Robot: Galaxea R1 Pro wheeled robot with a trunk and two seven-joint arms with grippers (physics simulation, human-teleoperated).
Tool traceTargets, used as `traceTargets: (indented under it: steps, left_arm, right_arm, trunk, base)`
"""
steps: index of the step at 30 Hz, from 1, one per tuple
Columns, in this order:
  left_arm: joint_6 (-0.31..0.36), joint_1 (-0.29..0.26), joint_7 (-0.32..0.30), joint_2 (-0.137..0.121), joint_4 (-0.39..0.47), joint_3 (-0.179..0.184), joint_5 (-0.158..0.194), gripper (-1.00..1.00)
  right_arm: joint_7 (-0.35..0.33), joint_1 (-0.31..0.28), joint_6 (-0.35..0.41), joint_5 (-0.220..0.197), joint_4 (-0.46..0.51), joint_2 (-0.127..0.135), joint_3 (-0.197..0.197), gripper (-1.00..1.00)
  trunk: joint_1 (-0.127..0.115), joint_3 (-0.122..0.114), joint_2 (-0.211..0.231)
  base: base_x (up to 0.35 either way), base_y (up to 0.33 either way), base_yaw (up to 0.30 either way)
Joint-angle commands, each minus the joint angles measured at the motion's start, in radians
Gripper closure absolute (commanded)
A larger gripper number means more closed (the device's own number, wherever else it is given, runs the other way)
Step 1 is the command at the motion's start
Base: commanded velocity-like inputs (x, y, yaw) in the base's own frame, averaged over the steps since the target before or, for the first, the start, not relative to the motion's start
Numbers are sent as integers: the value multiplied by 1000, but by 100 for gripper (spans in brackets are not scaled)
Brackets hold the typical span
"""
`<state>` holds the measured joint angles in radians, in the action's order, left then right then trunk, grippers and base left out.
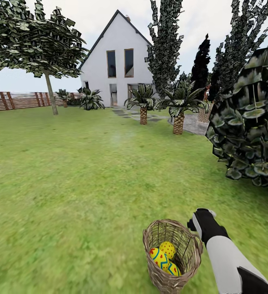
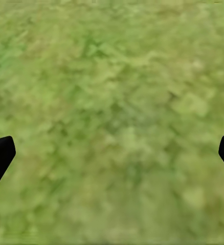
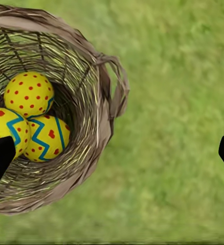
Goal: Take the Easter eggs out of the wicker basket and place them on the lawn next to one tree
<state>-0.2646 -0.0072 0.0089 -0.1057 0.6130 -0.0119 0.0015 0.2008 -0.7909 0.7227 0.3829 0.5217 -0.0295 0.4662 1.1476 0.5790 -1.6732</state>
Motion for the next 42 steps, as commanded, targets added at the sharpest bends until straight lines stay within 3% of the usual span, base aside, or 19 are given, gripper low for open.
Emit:
traceTargets:
  steps: [1, 4, 7, 8, 10, 15, 20, 26, 32, 42]
  left_arm:
    - [-2, 0, 0, 0, 10, 0, 0, -100]
    - [9, 0, -1, 0, 82, -25, 21, -100]
    - [69, 0, -1, 1, 195, -111, 48, -100]
    - [123, 3, -2, 1, 275, -153, 54, -100]
    - [211, 10, -4, 1, 399, -194, 61, -100]
    - [339, 16, -5, 7, 614, -229, 63, -100]
    - [441, 17, -6, 10, 741, -237, 63, -100]
    - [476, 18, -5, 12, 780, -239, 62, -100]
    - [481, 18, -4, 13, 786, -237, 59, -100]
    - [481, 18, -6, 12, 780, -237, 58, -100]
  right_arm:
    - [4, -2, 7, -1, 0, -1, 5, -100]
    - [4, -9, 20, 0, -7, -1, 4, -100]
    - [5, -11, 24, 1, -16, 0, 4, -100]
    - [5, -12, 25, 1, -19, 1, 3, -100]
    - [5, -12, 26, 1, -22, 1, 3, -100]
    - [5, -27, 28, 2, -24, 2, 3, -100]
    - [5, -65, 30, 2, -24, 2, 3, -100]
    - [5, -121, 49, 2, -31, 2, 2, -100]
    - [13, -189, 93, 3, -89, 12, 3, -100]
    - [47, -220, 101, 4, -132, 34, 3, -100]
  trunk:
    - [4, 4, -8]
    - [15, 14, -29]
    - [27, 23, -50]
    - [31, 26, -57]
    - [38, 32, -71]
    - [58, 48, -106]
    - [77, 64, -141]
    - [81, 67, -148]
    - [104, 86, -190]
    - [142, 117, -260]
  base:
    - [0, 0, 0]
    - [0, 0, 0]
    - [0, 0, 0]
    - [0, 0, 0]
    - [0, 0, 0]
    - [0, 0, 0]
    - [0, 0, 0]
    - [0, 0, 0]
    - [0, 0, 0]
    - [0, 0, 0]
